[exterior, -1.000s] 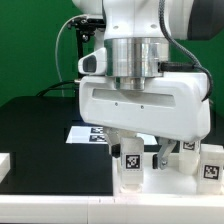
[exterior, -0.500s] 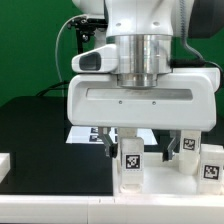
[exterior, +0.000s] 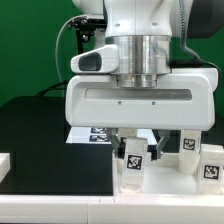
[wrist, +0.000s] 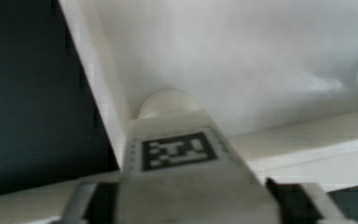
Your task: Assemble square table
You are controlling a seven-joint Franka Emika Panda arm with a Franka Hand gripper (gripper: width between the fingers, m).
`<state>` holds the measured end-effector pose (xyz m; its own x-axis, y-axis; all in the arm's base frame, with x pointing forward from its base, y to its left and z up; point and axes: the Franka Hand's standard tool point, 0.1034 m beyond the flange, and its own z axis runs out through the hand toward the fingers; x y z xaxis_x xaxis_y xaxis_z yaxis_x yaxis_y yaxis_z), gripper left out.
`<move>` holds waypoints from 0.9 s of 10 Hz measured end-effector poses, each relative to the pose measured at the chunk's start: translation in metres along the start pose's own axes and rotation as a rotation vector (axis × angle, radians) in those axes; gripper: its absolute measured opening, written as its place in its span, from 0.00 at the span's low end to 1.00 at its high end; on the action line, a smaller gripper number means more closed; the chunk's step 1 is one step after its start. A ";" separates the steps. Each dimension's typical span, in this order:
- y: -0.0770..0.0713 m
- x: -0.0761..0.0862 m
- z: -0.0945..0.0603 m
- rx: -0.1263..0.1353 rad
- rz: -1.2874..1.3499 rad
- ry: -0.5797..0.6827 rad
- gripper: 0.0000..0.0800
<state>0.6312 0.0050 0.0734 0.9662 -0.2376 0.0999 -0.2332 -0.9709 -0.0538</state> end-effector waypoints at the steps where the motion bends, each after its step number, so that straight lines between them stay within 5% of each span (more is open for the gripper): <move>1: 0.000 0.000 0.000 0.000 0.030 0.000 0.36; 4: 0.002 0.003 0.002 -0.002 0.233 0.001 0.36; 9: 0.004 0.007 0.004 0.002 0.964 -0.034 0.36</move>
Offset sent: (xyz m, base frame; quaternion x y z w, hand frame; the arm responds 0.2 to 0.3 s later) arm 0.0141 -0.0065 -0.0061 -0.0078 0.0013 0.1593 0.9872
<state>0.6375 -0.0001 0.0703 0.3621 -0.9320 -0.0166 -0.9281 -0.3588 -0.0996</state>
